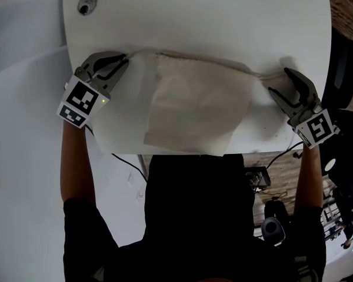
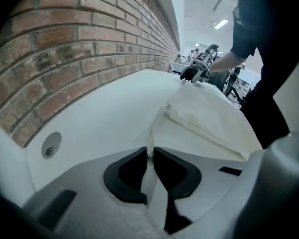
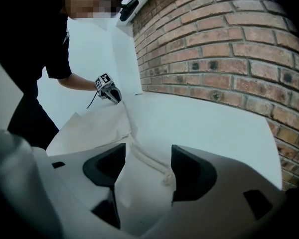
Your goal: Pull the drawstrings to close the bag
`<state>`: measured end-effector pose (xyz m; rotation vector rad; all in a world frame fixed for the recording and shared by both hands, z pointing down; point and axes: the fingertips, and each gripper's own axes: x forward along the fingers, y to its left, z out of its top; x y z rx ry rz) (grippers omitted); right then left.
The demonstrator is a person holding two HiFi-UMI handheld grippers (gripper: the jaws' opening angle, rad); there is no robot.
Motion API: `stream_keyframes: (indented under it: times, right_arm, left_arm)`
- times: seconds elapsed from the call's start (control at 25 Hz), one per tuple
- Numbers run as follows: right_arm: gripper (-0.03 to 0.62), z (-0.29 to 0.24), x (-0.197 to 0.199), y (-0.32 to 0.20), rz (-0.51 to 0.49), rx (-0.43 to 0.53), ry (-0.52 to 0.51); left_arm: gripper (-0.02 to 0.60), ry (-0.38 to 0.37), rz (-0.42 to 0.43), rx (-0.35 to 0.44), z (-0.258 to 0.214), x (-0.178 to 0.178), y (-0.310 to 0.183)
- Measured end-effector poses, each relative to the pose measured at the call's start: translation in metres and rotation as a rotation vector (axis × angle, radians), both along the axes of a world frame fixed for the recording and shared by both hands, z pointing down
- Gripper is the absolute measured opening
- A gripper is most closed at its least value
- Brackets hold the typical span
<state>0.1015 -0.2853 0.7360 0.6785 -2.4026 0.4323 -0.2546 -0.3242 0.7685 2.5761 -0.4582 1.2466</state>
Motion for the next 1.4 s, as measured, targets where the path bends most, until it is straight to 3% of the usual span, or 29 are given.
stream_keyframes:
  times: [0.28,0.52,0.84,1.0,1.12,1.24,1.4]
  right_arm:
    - [0.278,0.012,0.012,0.002,-0.043,-0.005,0.075]
    - [0.278,0.007,0.017,-0.003,-0.001,0.002,0.065]
    - [0.27,0.017,0.016,0.005,-0.108,0.008,0.131]
    - [0.2,0.019,0.021,0.008,-0.162,0.028,0.157]
    - [0.189,0.019,0.02,0.008,-0.181,0.027,0.161]
    - [0.18,0.019,0.02,0.005,-0.143,-0.005,0.156]
    - [0.116,0.02,0.024,-0.002,-0.072,-0.04,0.171]
  left_arm:
    - [0.052,-0.028,0.02,-0.031,0.002,0.0,0.004]
    - [0.052,-0.023,0.021,-0.04,0.001,0.0,0.001]
    - [0.052,-0.059,0.074,-0.033,0.0,0.004,0.0]
    - [0.052,-0.033,0.047,-0.054,0.001,0.005,0.0]
    - [0.052,-0.01,0.023,-0.077,0.0,0.004,-0.002]
    - [0.052,0.006,-0.002,-0.094,0.0,0.004,-0.004]
    - [0.052,0.031,-0.038,-0.123,0.0,0.004,-0.005]
